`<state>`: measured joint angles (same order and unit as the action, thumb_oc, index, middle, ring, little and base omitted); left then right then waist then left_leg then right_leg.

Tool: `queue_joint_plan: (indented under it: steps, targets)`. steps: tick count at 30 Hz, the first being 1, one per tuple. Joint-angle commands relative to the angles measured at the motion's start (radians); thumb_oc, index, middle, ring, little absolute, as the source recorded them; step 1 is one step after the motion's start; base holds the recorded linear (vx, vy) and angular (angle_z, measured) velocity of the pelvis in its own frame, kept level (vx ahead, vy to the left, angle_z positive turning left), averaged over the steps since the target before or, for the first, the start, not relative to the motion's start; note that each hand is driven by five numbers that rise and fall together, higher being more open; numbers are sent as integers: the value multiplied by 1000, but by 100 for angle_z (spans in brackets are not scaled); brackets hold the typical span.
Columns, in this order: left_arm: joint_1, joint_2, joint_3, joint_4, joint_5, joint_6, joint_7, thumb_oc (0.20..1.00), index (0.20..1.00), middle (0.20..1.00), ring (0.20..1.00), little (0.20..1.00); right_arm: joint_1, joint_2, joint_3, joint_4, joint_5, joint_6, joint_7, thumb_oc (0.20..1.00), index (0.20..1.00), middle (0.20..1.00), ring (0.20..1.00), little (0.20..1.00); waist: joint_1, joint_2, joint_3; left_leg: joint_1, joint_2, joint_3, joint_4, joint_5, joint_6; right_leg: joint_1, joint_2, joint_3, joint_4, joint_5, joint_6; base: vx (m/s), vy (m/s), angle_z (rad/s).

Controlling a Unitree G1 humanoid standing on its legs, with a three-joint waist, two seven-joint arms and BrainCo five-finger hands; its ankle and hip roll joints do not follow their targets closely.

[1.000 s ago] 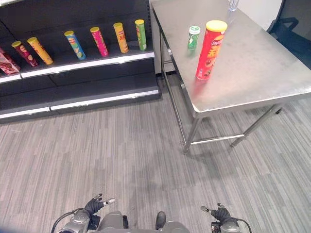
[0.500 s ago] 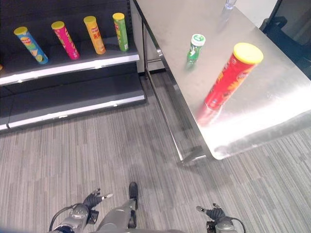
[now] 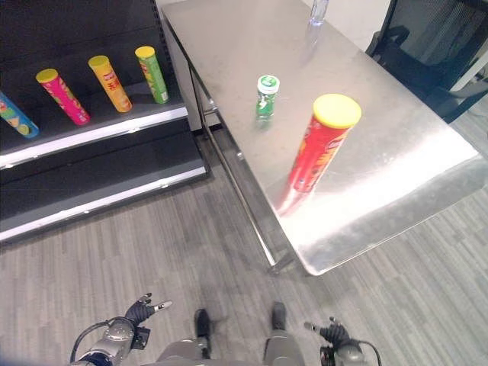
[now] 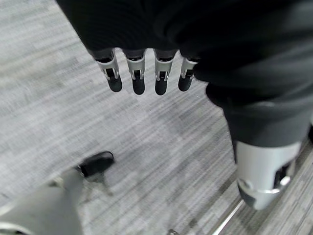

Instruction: Put the goods on the table back onto the shelves and tidy them up.

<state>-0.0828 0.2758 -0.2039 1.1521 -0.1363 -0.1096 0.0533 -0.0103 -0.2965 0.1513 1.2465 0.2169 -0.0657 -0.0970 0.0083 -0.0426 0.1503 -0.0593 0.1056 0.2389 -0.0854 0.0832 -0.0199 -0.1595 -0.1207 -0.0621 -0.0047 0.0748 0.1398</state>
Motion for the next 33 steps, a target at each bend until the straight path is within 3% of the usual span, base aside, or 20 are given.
queue_joint_plan:
  steps: [1,4,8,9,10,11,13,16,17,18,20,23,24,26,33]
  targets:
    - [-47,14,9,30,10,-18,2,1000,1000,1000,1000,1000,1,-43,-45,29,43,0,-14,1000,1000,1000,1000,1000,-2,2,9,32,-24,35,99,-133,-65,66,37,-27,44,-164,69,75,-36,-14]
    - [-45,19,23,31,2,-16,1,1000,1000,1000,1000,1000,14,-66,-101,40,76,-2,-25,1000,1000,1000,1000,1000,-9,1,8,51,-17,35,84,-131,-71,88,44,-34,36,-168,66,74,-47,-10]
    - [-20,51,54,16,37,-11,-26,1000,1000,1000,1000,1000,67,-269,-325,-14,129,-13,-54,1000,1000,1000,1000,1000,-27,1,-7,88,-4,50,69,-137,-84,129,47,-42,28,-181,72,90,-19,-3]
    - [-20,51,54,16,37,-11,-25,1000,1000,1000,1000,1000,67,-269,-326,-15,128,-13,-54,1000,1000,1000,1000,1000,-26,1,-10,83,-3,51,69,-135,-84,125,48,-41,26,-177,71,56,10,-1]
    - [-15,47,58,19,48,-11,-28,1000,1000,1000,1000,1000,79,-343,-398,-73,135,-24,-75,1000,1000,1000,1000,1000,-32,1,-16,91,-2,53,66,-137,-87,133,47,-41,24,-179,74,55,21,1]
    - [-5,32,72,14,69,-10,-28,1000,1000,1000,1000,1000,105,-447,-484,-256,85,-44,-124,1000,1000,1000,1000,1000,-41,4,-22,100,0,58,62,-140,-90,142,46,-40,20,-181,77,80,36,-2]
    - [1,23,80,14,80,-7,-27,1000,1000,1000,1000,1000,118,-497,-538,-376,54,-54,-142,1000,1000,1000,1000,1000,-45,5,-26,103,1,63,61,-141,-91,143,46,-40,20,-183,79,31,22,-7]
    - [13,11,84,5,74,-14,-36,1000,1000,1000,1000,1000,57,-671,-623,-677,10,-128,-154,1000,1000,1000,1000,1000,-46,6,-32,121,9,74,59,-147,-96,152,49,-31,28,-193,81,19,4,-19]
    - [12,11,84,5,74,-14,-36,1000,1000,1000,1000,1000,58,-671,-625,-679,9,-127,-154,1000,1000,1000,1000,1000,-45,6,-33,118,9,75,59,-143,-96,148,49,-30,27,-189,80,19,-26,-16]
    - [19,11,84,-12,67,-20,-46,1000,1000,1000,1000,1000,11,-734,-622,-805,14,-161,-129,1000,1000,1000,1000,1000,-39,6,-37,122,14,79,57,-140,-101,151,52,-33,29,-191,79,11,-30,-3]
    - [32,17,73,-38,64,-30,-60,1000,1000,1000,1000,1000,-41,-780,-604,-935,48,-207,-80,1000,1000,1000,1000,1000,-27,4,-42,126,19,81,56,-137,-105,159,53,-35,29,-194,78,8,-20,1]
    - [41,19,67,-49,63,-34,-67,1000,1000,1000,1000,1000,-100,-809,-562,-982,69,-227,-49,1000,1000,1000,1000,1000,-21,4,-43,131,23,81,55,-134,-109,165,54,-38,29,-196,77,1,-24,-2]
    - [55,14,40,-63,69,-41,-84,1000,1000,1000,1000,1000,-213,-854,-458,-1097,118,-250,28,1000,1000,1000,1000,1000,-2,1,-54,134,29,80,53,-127,-115,175,55,-49,25,-198,76,-6,-35,4]
    - [62,9,25,-67,68,-45,-90,1000,1000,1000,1000,1000,-271,-865,-391,-1162,160,-257,86,1000,1000,1000,1000,1000,12,1,-58,136,31,81,52,-123,-117,186,56,-58,23,-199,74,7,-24,2]
    - [81,-7,14,-52,57,-49,-93,1000,1000,1000,1000,1000,-467,-866,-125,-1220,303,-243,213,1000,1000,1000,1000,1000,44,1,-63,135,40,71,49,-112,-126,207,53,-88,21,-203,69,3,-22,14]
